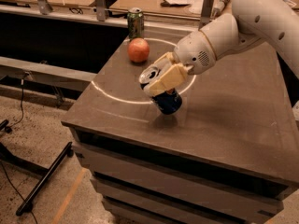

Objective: Place pepsi can upright

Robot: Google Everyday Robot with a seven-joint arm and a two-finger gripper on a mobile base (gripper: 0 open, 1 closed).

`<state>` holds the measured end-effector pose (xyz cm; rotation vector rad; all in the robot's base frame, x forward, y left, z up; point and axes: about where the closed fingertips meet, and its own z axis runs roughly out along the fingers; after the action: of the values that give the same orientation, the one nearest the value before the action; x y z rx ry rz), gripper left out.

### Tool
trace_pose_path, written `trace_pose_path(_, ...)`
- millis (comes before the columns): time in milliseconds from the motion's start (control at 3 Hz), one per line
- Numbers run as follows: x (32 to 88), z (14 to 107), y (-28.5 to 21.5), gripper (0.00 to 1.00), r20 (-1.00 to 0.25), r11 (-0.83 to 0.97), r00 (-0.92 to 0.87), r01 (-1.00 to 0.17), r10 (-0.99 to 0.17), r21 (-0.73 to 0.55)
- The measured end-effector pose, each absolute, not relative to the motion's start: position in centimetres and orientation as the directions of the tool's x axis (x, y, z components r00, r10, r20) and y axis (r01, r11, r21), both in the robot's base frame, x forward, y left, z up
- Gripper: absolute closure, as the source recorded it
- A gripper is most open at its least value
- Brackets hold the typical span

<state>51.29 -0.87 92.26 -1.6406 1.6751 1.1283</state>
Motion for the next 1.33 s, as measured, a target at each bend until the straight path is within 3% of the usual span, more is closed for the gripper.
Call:
trace_pose_path(667, 51.1, 92.3, -0.5, 1.0, -0.866, -0.113, -0.091, -0.98, -0.492, 0.167)
trace_pose_path(1333, 48.8, 93.4, 1.9, 1.0, -0.939, -0.162, 0.034, -0.986, -0.342, 0.023)
